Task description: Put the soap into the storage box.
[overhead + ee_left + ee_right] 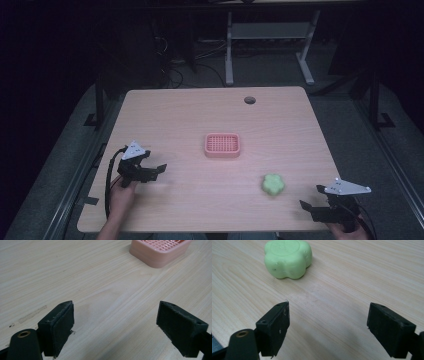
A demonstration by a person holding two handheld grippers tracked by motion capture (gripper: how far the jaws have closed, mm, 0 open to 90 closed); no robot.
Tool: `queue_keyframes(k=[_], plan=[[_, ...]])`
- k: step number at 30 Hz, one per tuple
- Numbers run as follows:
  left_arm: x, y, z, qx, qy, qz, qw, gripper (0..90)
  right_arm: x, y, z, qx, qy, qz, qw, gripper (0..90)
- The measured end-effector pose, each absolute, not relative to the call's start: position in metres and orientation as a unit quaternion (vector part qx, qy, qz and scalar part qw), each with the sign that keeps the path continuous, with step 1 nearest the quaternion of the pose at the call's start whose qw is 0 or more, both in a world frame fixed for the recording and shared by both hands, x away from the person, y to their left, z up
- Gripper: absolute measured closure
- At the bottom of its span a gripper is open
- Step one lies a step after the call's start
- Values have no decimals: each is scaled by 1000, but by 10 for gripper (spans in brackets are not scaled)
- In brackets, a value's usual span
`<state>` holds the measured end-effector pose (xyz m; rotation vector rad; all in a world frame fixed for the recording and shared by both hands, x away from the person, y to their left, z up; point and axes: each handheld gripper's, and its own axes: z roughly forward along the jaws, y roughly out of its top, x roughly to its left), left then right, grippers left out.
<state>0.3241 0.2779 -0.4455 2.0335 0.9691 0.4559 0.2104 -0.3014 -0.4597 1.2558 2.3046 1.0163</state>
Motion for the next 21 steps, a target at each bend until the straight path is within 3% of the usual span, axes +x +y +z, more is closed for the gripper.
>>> queue_keyframes(k=[21], plan=[[322,279,-443,804,383,182,417,144,248,-260,-416,379,866,298,134,178]])
